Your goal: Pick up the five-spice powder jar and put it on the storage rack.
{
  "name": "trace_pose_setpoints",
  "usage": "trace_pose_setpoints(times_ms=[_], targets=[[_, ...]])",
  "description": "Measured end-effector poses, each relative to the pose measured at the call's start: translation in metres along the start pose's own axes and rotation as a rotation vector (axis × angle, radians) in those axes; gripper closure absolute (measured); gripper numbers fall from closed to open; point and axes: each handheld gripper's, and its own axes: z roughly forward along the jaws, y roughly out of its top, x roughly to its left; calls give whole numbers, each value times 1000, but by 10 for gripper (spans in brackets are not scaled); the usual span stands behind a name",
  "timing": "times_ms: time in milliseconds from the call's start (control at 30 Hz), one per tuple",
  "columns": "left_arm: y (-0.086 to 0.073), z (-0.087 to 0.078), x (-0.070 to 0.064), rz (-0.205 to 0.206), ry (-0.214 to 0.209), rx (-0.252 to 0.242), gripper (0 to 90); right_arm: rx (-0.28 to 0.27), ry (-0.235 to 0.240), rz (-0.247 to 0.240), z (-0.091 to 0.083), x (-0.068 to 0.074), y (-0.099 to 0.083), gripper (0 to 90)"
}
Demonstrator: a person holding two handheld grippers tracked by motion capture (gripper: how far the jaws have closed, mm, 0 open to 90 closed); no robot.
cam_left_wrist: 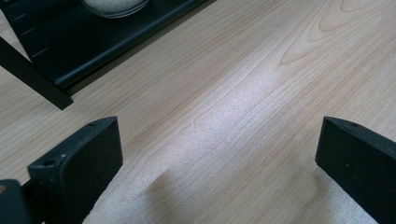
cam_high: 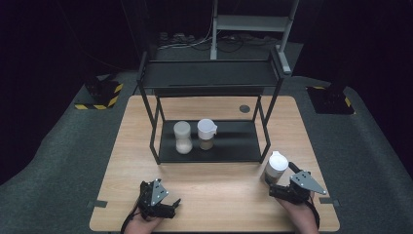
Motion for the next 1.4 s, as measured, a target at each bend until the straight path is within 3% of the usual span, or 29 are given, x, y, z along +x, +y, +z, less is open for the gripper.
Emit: trace_pose_setpoints(times_ms=[267, 400, 700, 867, 1400], targets=[[0, 0, 0, 1, 0, 0, 8, 1, 5, 21, 5, -2, -6, 23], [0, 0, 0, 3, 1, 1, 8, -12, 10, 40, 6, -4, -8, 96], [0, 0, 0, 3, 1, 2, 8, -30, 36, 30, 7, -2, -11, 244], [0, 0, 0, 4, 1, 3, 8, -38, 24, 23, 8, 0, -11, 300], [0, 0, 0, 2, 0, 1, 8, -39, 13, 19, 8, 2, -9, 306]])
